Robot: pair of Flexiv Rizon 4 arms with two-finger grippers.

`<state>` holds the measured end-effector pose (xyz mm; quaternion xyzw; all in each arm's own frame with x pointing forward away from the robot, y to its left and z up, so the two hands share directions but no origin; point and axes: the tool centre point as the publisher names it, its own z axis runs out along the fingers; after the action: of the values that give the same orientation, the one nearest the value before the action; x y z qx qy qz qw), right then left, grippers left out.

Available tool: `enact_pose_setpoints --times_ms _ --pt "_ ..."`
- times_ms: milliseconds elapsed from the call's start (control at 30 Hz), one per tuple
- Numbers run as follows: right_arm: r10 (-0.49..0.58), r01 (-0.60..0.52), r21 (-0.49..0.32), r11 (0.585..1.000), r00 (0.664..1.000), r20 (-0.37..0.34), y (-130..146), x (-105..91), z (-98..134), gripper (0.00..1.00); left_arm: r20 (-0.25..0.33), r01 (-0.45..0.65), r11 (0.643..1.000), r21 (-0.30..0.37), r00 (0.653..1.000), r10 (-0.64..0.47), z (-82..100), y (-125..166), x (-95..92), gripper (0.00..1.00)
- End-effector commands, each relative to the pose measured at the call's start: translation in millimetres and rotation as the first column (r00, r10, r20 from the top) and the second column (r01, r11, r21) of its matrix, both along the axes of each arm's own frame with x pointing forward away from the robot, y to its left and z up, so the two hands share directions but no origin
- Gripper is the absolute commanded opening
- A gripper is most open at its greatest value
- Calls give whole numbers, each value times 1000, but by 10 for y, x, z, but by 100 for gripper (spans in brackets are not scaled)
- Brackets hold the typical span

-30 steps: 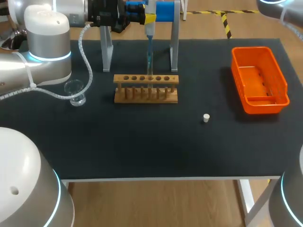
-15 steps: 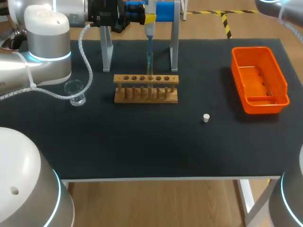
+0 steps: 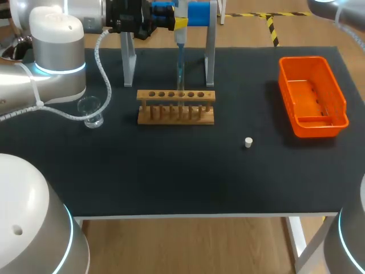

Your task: Invert the test tube, pick up the pipette, mount the tip to pipette, aspirate from beaker and dispense into the tube, eject the tip, return the pipette, and cap with the stopper.

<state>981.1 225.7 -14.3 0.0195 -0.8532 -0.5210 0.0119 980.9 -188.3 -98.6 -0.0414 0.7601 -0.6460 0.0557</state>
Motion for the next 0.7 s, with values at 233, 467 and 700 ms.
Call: enact_pose_setpoints --times_ms 233,467,700 --pt "3 -3 -11 1000 1000 -12 -1 14 -56 0 1 1 1000 0 1000 -1 24 2 8 0" --pt "1 -1 -13 1000 1000 -18 -17 -3 -91 0 1 1 1000 0 1000 -1 24 2 8 0" --pt "-1 1 -12 1000 1000 -24 -32 -17 -120 0 1 1 1000 0 1000 -1 24 2 8 0"
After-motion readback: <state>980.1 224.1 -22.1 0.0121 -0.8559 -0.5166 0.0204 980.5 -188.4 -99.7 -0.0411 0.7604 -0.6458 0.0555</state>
